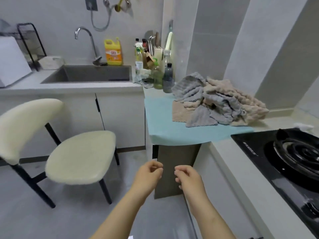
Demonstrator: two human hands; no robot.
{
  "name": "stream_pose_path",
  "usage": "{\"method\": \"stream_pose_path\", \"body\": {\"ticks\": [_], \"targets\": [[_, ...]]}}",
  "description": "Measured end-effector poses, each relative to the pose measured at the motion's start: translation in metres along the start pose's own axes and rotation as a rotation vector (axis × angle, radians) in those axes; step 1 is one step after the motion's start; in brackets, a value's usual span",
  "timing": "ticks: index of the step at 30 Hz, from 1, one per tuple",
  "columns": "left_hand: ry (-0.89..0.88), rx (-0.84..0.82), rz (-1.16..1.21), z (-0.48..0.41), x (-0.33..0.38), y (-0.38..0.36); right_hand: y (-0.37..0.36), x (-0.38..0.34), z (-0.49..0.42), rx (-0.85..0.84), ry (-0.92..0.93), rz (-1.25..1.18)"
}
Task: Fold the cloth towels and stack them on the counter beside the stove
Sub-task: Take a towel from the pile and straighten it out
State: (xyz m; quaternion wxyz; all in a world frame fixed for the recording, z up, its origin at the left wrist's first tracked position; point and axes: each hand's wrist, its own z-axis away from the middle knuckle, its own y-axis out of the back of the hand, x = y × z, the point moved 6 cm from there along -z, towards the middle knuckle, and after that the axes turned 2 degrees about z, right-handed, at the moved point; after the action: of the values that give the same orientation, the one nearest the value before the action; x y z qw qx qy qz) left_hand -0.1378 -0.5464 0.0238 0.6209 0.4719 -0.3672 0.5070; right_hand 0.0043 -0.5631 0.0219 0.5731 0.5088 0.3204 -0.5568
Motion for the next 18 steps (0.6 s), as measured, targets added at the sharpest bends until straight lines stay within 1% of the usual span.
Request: {"method": "stream_pose_path", "body": {"ticks": [3, 7, 12, 15, 18], "targets": [[0.009, -0.006, -0.004, -0.047, 0.005, 0.015, -0.021, -0.013, -0.047, 0.009, 0.004, 0.039], [-0.014, -0.034, -0.028, -0.131, 0.028, 0.020, -0.031, -0.042, -0.126, 0.031, 0.027, 0.012], [-0.047, -0.089, -0.073, -0.240, 0.073, 0.013, -0.029, -0.077, -0.232, 0.096, 0.042, -0.007], [-0.079, -0.114, -0.090, -0.300, 0.095, 0.007, -0.026, -0.088, -0.279, 0.163, 0.038, 0.007], [-0.128, -0.141, -0.141, -0.346, 0.113, -0.005, -0.020, -0.089, -0.314, 0.229, -0.011, 0.015]]}}
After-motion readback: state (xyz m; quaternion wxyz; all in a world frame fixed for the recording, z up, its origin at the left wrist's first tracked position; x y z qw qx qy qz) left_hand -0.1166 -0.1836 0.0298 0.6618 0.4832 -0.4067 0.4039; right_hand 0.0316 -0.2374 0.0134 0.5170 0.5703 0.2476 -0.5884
